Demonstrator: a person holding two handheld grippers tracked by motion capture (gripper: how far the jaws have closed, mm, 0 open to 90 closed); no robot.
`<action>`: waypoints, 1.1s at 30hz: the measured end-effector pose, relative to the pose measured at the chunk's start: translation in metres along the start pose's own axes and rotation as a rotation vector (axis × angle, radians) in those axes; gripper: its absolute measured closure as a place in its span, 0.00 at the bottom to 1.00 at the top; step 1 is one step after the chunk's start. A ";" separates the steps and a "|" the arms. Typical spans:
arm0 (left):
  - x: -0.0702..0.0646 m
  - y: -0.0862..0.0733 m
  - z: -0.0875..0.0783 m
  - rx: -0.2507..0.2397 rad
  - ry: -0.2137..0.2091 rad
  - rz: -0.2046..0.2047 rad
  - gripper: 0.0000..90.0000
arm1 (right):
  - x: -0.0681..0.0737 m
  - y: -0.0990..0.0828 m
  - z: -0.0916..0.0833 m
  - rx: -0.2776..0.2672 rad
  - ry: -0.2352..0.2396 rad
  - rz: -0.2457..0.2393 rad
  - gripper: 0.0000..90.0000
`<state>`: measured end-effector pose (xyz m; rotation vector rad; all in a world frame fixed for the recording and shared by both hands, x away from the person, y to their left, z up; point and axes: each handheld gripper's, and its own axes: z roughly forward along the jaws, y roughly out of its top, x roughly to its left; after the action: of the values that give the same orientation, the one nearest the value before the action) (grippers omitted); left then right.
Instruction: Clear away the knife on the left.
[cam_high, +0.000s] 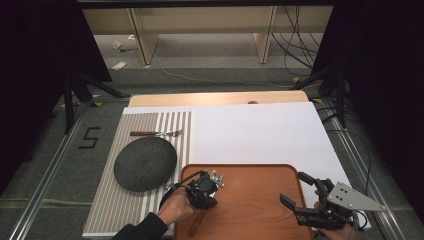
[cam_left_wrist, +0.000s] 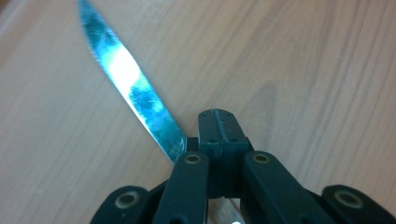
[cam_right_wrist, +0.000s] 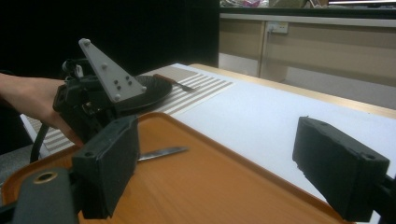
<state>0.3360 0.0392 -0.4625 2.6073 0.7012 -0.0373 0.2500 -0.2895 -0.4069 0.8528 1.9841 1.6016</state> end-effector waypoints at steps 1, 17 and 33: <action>0.001 -0.001 -0.001 0.009 0.003 -0.001 1.00 | 0.000 0.000 0.000 0.000 0.000 0.000 0.18; 0.007 -0.012 -0.008 0.031 -0.011 -0.022 1.00 | 0.000 0.000 0.000 -0.003 -0.001 0.000 0.18; 0.018 -0.030 -0.018 0.079 -0.046 -0.042 1.00 | 0.000 0.000 0.000 0.000 -0.002 -0.002 0.18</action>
<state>0.3360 0.0788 -0.4608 2.6577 0.7519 -0.1396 0.2500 -0.2896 -0.4069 0.8523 1.9826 1.5994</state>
